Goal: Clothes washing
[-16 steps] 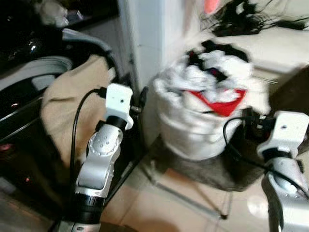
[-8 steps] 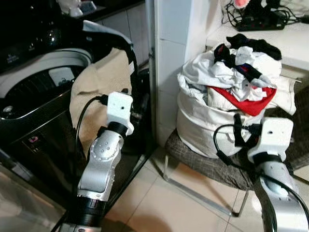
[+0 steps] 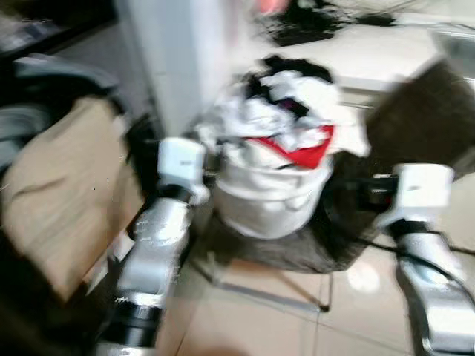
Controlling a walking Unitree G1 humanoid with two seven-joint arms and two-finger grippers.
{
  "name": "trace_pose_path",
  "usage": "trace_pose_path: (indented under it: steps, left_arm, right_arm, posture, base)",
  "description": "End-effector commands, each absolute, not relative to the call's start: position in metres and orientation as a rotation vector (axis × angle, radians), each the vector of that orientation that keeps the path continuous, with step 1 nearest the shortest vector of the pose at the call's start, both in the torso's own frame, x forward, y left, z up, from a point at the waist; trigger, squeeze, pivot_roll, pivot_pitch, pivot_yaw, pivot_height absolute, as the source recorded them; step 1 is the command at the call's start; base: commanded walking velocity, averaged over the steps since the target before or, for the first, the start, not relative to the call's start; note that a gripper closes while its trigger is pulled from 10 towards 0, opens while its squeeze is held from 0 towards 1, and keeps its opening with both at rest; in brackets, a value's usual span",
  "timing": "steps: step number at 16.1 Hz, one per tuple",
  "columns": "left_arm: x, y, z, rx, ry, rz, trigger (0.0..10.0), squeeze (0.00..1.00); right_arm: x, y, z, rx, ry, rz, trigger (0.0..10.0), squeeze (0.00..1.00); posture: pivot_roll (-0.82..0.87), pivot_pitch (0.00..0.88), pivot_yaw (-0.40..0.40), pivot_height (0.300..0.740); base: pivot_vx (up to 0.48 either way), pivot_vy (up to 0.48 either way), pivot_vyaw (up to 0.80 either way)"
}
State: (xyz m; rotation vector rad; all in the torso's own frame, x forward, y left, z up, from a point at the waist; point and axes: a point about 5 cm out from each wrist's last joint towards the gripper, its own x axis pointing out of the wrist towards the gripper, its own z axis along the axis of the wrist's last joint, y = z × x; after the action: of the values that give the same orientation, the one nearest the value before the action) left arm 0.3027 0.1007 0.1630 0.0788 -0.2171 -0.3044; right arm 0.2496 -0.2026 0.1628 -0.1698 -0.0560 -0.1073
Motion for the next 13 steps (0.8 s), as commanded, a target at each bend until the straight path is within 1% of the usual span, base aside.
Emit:
trace_pose_path:
  steps: [1,4,6,9,11,13]
  left_arm:
    - [0.306,0.117,0.167,0.105,-0.223,-0.243,10.0,0.00]
    - [0.309,0.126,0.170,0.111,-0.226,-0.186,10.0,0.00]
    - [0.310,0.134,0.173,0.127,-0.228,-0.167,10.0,0.00]
    - [0.309,0.143,0.175,0.157,-0.231,-0.148,10.0,0.00]
    - [0.310,0.147,0.177,0.171,-0.228,-0.135,10.0,0.00]
    - [0.312,0.141,0.179,0.172,-0.224,-0.162,10.0,0.00]
  right_arm:
    - [0.255,-0.190,0.173,-0.199,-0.089,-0.045,10.0,0.00]
    - [0.259,-0.184,0.184,-0.202,-0.103,0.016,10.0,0.00]
    - [0.260,-0.174,0.187,-0.256,-0.111,0.084,10.0,0.00]
    - [0.258,-0.171,0.185,-0.252,-0.103,0.106,10.0,0.00]
    - [0.254,-0.170,0.187,-0.194,-0.118,0.120,10.0,0.00]
    - [0.251,-0.173,0.188,-0.205,-0.129,0.097,10.0,0.00]
  posture:
    - [-0.13,0.000,0.034,0.740]
    - [-0.13,0.000,0.038,0.740]
    - [-0.13,0.000,0.039,0.740]
    - [-0.12,0.000,0.041,0.740]
    - [-0.12,0.000,0.051,0.740]
    - [-0.13,0.000,0.068,0.740]
  base:
    - [0.405,0.000,0.00]
    - [0.405,0.000,0.00]
    - [0.411,0.000,0.80]
    - [0.409,0.000,0.80]
    - [0.381,0.000,0.00]
    - [0.000,0.000,0.00]
